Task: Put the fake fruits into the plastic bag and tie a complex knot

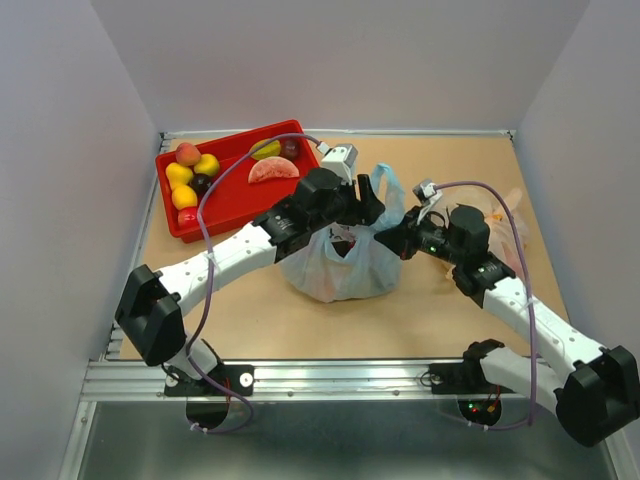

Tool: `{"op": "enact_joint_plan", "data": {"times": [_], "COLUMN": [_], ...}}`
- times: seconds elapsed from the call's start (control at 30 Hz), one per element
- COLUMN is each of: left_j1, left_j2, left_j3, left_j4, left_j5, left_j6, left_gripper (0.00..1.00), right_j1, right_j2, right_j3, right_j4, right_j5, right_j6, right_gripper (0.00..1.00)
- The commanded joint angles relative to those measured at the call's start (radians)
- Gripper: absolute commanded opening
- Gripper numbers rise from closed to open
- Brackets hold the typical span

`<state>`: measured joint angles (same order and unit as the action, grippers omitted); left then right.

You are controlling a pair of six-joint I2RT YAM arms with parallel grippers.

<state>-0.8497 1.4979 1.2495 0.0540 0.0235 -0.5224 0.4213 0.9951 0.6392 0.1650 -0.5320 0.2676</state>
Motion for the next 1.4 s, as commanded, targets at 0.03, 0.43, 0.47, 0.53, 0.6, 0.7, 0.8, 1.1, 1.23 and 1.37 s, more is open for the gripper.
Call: {"op": "enact_joint_plan", "data": {"times": [0.03,0.43,0.47,0.53,0.6,0.7,0.8,1.1,1.23,1.37], "left_j1": [-0.017,-0.020,-0.020,-0.025,-0.040,-0.051,-0.025,0.116,0.130,0.138], "left_j2": [0.015,0.033,0.032,0.035,0.054,0.103,0.099,0.036,0.051,0.085], "left_j3": [0.024,0.034,0.030,0.028,0.042,0.085,0.065,-0.081,-0.094,-0.133], "left_j4": [0.066,0.061,0.064,0.072,0.075,0.055,0.094,0.374,0.506,0.822], "left_j5": [0.029,0.084,0.085,0.093,0.079,0.085,0.159,0.711,0.864,1.029], "left_j6": [-0.022,-0.068,-0.071,-0.073,-0.059,-0.031,0.043,0.073,0.050,-0.112], "left_gripper": [0.73,0.80,0.80,0.80,0.80,0.68,0.53,0.00,0.00,0.00], "right_j1": [0.011,0.033,0.034,0.039,0.053,0.060,0.060,-0.113,-0.277,-0.331], "right_j2": [0.008,0.042,0.039,0.034,0.037,0.050,0.048,-0.047,0.029,0.129], "right_j3": [-0.003,0.034,0.034,0.040,0.051,0.063,0.092,0.126,0.180,0.220], "right_j4": [0.053,0.015,0.014,0.011,0.011,-0.002,-0.051,-0.245,-0.252,-0.248], "right_j5": [-0.037,0.030,0.027,0.026,0.020,-0.006,0.000,-0.358,-0.573,-0.718], "right_j6": [-0.064,-0.108,-0.119,-0.129,-0.149,-0.168,-0.163,-0.231,-0.202,-0.244], "right_gripper": [0.00,0.00,0.00,0.00,0.01,0.00,0.09,0.90,0.91,0.85]}}
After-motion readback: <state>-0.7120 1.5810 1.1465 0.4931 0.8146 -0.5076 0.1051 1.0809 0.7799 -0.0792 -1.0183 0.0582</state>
